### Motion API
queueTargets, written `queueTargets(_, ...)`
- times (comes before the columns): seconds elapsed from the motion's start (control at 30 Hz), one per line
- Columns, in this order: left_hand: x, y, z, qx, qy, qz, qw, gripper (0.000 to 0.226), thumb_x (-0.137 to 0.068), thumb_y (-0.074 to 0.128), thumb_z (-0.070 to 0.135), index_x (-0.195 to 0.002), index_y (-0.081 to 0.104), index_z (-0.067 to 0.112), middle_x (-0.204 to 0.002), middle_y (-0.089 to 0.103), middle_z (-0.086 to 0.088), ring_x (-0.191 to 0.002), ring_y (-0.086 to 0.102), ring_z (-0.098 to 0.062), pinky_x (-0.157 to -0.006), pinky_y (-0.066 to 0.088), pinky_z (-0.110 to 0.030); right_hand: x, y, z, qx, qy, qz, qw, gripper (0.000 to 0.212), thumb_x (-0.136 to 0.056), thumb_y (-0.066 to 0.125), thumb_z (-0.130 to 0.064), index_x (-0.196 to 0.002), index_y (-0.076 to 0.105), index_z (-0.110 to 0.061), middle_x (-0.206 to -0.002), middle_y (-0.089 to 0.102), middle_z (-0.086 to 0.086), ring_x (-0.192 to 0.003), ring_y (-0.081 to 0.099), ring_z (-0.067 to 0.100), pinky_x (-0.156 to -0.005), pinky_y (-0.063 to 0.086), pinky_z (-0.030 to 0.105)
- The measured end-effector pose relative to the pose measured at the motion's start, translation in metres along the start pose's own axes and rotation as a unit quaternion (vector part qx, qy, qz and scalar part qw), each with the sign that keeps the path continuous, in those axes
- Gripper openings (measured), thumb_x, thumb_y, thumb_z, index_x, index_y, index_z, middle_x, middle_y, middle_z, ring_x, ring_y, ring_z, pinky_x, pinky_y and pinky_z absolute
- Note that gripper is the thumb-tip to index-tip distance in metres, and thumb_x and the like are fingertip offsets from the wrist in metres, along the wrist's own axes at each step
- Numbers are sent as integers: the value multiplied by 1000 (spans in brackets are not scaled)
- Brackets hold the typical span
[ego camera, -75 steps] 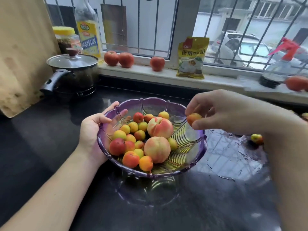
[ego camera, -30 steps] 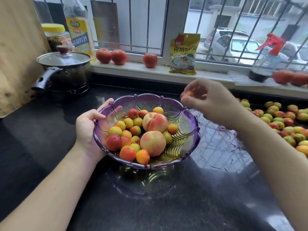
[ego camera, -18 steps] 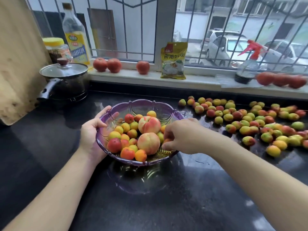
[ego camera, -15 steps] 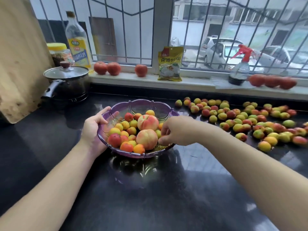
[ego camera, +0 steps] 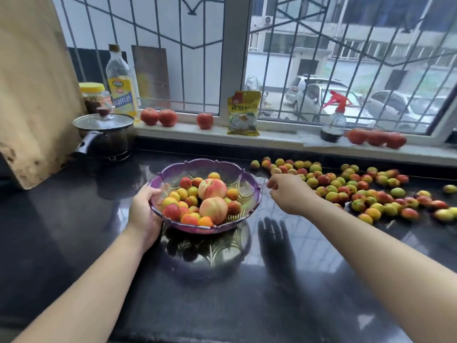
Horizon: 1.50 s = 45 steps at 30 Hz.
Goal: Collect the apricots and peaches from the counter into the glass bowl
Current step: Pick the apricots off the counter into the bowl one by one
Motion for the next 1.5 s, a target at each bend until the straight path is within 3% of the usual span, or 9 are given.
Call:
queueTargets(0.2, -14, -11, -5, -10, 25, 42, 999, 45, -87, 45, 10, -124, 67, -2, -135, 63, -36, -129, 60, -53, -114, 46, -65, -72, 25, -5, 106, -67, 24, 992, 46, -91, 60, -1, -133, 57, -20, -126, 57, 7, -110, 57, 27, -82, 49, 33)
queueTargets(0.5, -28, -16, -13, -21, 25, 28, 999, 47, -95, 37, 3, -134, 62, -6, -131, 68, -32, -128, 62, -50, -113, 46, -65, -184, 81, -6, 296, -142, -15, 945, 41, -98, 58, -29, -138, 54, -21, -134, 57, 11, -127, 54, 31, -120, 19, 53)
queueTargets(0.67, -25, -13, -9, -59, 46, 19, 997, 51, -84, 47, 13, -129, 66, -2, -126, 70, -29, -121, 67, -46, -109, 50, -64, -177, 52, -14, 19, -93, 41, 995, 39, -96, 63, -23, -133, 55, -16, -127, 65, 7, -119, 60, 27, -112, 37, 42)
queueTargets(0.8, -23, -13, -8, -43, 38, 24, 998, 52, -85, 46, 11, -132, 65, -2, -128, 70, -29, -125, 64, -49, -111, 48, -67, -125, -10, -30, -282, -73, 82, 953, 28, -93, 71, -35, -114, 65, -19, -106, 71, -3, -95, 66, 12, -83, 53, 28)
queueTargets(0.93, -19, -9, -6, -38, 28, 22, 999, 59, -78, 49, 13, -132, 63, -5, -130, 68, -32, -126, 63, -51, -111, 48, -66, -60, -11, -66, -141, -202, -73, 966, 19, -91, 72, -37, -107, 67, -28, -95, 68, -14, -86, 64, 0, -72, 53, 20)
queueTargets(1.03, -15, -6, -3, -31, 23, 22, 999, 59, -77, 49, 13, -130, 63, -6, -131, 66, -35, -128, 61, -52, -113, 45, -69, -53, 5, -77, 36, -231, -39, 972, 25, -95, 65, -40, -116, 68, -28, -98, 60, -13, -99, 49, 12, -82, 35, 27)
queueTargets(1.1, -12, -5, -1, -33, 22, 26, 999, 58, -76, 50, 13, -128, 63, -7, -132, 65, -36, -127, 62, -51, -114, 43, -69, -54, 6, -80, 45, -220, -24, 974, 31, -98, 60, -39, -125, 67, -25, -110, 64, -5, -104, 47, 15, -84, 26, 25)
queueTargets(1.2, -10, -4, 1, -36, 20, 26, 999, 60, -75, 50, 14, -130, 62, -6, -132, 65, -35, -128, 61, -52, -114, 42, -70, -52, -1, -71, -29, -186, 5, 982, 34, -99, 59, -37, -130, 65, -24, -115, 64, -3, -108, 54, 17, -89, 41, 29)
queueTargets(1.5, -12, -3, -1, -64, 56, 23, 996, 49, -79, 48, 14, -120, 66, -6, -117, 72, -30, -108, 68, -41, -111, 46, -69, -47, -13, 26, -87, -15, 90, 992, 19, -96, 58, -14, -100, 76, -19, -97, 71, 2, -93, 64, 26, -81, 49, 34)
Point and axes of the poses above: each hand's wrist, its own x-axis away from the middle knuckle, its own y-axis out of the palm, z = x × y, the point moved 6 cm from there along -x, towards the middle knuckle
